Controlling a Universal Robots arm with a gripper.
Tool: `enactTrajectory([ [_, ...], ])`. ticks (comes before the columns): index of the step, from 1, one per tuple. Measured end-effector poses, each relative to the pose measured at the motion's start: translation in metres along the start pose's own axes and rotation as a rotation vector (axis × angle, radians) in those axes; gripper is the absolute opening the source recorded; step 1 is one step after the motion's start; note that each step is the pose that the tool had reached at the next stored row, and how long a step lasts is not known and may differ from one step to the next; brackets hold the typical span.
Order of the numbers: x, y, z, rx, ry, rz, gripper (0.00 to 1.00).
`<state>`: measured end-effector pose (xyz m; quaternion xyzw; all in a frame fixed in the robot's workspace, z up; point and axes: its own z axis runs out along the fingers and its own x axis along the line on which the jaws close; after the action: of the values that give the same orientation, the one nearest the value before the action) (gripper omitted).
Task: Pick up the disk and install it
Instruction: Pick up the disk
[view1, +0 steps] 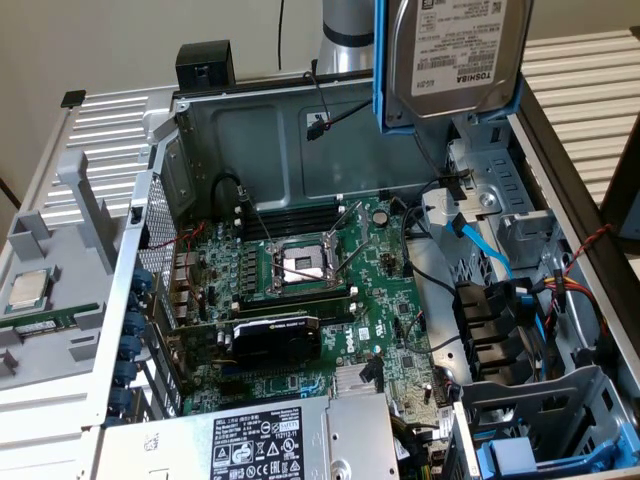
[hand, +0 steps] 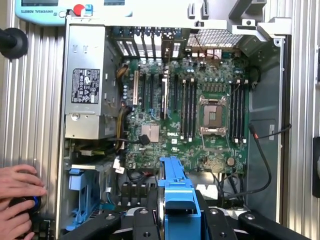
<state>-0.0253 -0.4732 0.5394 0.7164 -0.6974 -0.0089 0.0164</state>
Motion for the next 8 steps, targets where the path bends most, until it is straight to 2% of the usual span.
enactTrajectory([
  [8,0.014,-0.0150,-0.0020,-0.0005,-0.0001,0.000,0.37],
])
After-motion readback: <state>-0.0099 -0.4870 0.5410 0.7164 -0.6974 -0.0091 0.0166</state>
